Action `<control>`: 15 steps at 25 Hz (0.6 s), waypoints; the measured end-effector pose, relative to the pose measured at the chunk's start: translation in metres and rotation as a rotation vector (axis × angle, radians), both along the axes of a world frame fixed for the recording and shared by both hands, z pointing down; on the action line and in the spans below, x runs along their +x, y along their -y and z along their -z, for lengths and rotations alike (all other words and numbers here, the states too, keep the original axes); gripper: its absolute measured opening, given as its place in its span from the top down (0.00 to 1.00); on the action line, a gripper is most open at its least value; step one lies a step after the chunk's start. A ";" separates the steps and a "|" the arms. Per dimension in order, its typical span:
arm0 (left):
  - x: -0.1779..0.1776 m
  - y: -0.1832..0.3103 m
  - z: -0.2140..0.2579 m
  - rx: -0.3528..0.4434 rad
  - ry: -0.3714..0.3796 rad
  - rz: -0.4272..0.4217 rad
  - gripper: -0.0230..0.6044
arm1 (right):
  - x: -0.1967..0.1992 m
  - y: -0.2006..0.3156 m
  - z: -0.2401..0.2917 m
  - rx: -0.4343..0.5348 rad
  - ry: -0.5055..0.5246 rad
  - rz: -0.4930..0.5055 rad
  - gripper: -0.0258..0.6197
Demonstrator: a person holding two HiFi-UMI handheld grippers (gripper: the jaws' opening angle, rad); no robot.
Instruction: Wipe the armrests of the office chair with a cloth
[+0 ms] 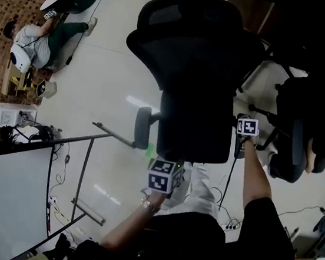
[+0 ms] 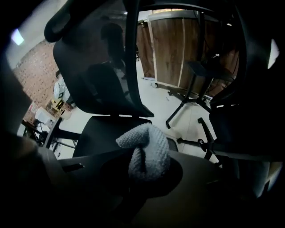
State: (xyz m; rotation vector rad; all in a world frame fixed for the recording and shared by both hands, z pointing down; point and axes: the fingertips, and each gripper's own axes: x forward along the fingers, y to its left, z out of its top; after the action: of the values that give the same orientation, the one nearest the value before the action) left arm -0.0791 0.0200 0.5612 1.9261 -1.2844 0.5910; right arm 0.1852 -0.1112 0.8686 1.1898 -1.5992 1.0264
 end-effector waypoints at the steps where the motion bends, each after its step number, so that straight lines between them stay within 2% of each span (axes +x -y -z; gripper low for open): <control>1: 0.001 0.000 -0.003 -0.006 0.011 -0.011 0.97 | -0.001 -0.003 -0.003 0.004 -0.006 0.006 0.93; 9: 0.036 0.008 -0.009 -0.012 0.005 -0.094 0.97 | -0.003 -0.051 -0.011 0.093 0.143 -0.131 0.93; 12: 0.053 0.011 -0.002 0.003 -0.022 -0.128 0.97 | -0.004 -0.096 -0.009 0.134 0.179 -0.153 0.93; 15: 0.063 0.007 0.001 -0.002 -0.033 -0.150 0.97 | -0.010 -0.150 -0.005 0.134 0.216 -0.147 0.93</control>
State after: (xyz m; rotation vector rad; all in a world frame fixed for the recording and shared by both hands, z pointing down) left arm -0.0162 0.0125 0.5601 2.0349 -1.1249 0.6325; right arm 0.1747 0.0383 0.8731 1.3398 -1.7924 1.1907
